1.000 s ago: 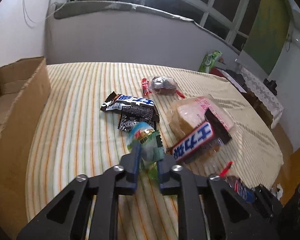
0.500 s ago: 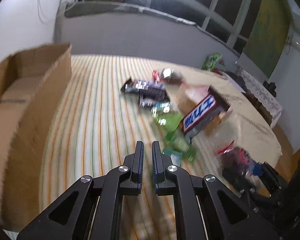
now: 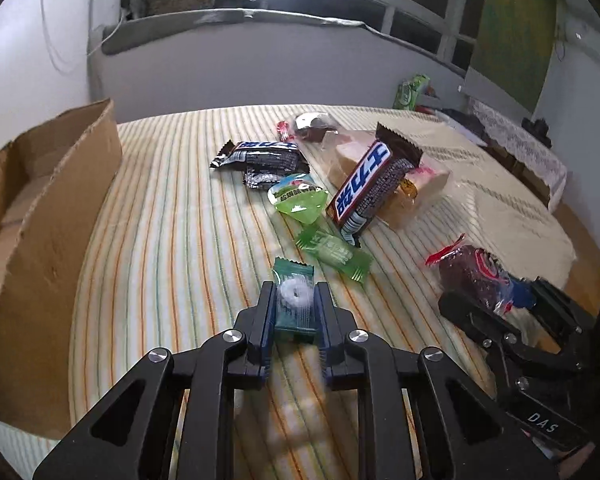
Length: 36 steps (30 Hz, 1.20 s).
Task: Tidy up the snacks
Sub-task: 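Carry both snacks to the box and open both grippers to drop them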
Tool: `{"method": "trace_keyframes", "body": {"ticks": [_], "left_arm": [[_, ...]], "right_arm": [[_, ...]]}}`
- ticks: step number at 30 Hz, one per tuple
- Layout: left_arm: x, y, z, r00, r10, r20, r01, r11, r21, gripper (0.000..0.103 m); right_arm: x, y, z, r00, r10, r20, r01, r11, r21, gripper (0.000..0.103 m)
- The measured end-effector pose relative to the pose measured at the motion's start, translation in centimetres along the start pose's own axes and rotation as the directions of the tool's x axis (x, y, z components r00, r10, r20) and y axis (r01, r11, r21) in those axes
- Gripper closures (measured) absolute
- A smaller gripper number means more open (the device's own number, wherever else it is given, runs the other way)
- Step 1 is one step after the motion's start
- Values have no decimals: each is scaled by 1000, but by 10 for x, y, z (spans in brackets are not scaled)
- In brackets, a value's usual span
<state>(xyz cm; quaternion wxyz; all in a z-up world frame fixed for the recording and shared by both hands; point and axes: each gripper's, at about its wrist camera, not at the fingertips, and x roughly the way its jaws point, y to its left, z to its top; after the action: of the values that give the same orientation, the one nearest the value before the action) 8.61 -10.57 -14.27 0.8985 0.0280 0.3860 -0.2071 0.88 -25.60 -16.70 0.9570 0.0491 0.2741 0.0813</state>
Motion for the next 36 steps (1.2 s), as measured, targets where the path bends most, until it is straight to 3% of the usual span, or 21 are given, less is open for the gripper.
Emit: {"method": "trace_keyframes", "body": {"ticks": [6,7,9,11,13,14,17,20,22,26,36], "left_arm": [[-19,0,2,998,32,50,-32,999,2,87],[-24,-2,4,997,45,63,-46,999,12,87],[-36,-8,9,992,76,96,-79,996,29,87],[-48,-13,14,987,96,130,-102,994,43,87],[-62,-15,19,980,110,168,-121,991,57,87],[-66,-15,21,977,113,183,-126,990,61,87],[-73,-15,24,972,113,205,-127,990,58,87],[-74,-10,20,974,102,202,-114,992,49,87],[-76,-13,17,975,95,200,-107,993,48,87],[-81,-11,16,974,93,207,-106,993,49,87],[-95,-7,23,963,101,251,-115,993,41,87]], "right_arm": [[-10,4,8,1000,-13,22,13,1000,-15,46],[-13,5,10,1000,-14,27,14,1000,-18,49],[-19,7,17,999,-19,38,20,999,-29,65],[-20,11,24,999,-35,30,36,998,-47,65],[-7,13,25,997,-38,-69,34,997,-64,64],[-5,12,23,996,-42,-78,38,998,-57,63],[7,8,9,987,-31,-158,27,999,-28,45],[7,12,2,990,-62,-130,57,997,-44,45],[8,16,3,988,-84,-129,76,995,-68,64],[7,17,5,989,-84,-125,75,994,-79,66],[-32,26,49,994,-104,38,107,991,-83,67]]}}
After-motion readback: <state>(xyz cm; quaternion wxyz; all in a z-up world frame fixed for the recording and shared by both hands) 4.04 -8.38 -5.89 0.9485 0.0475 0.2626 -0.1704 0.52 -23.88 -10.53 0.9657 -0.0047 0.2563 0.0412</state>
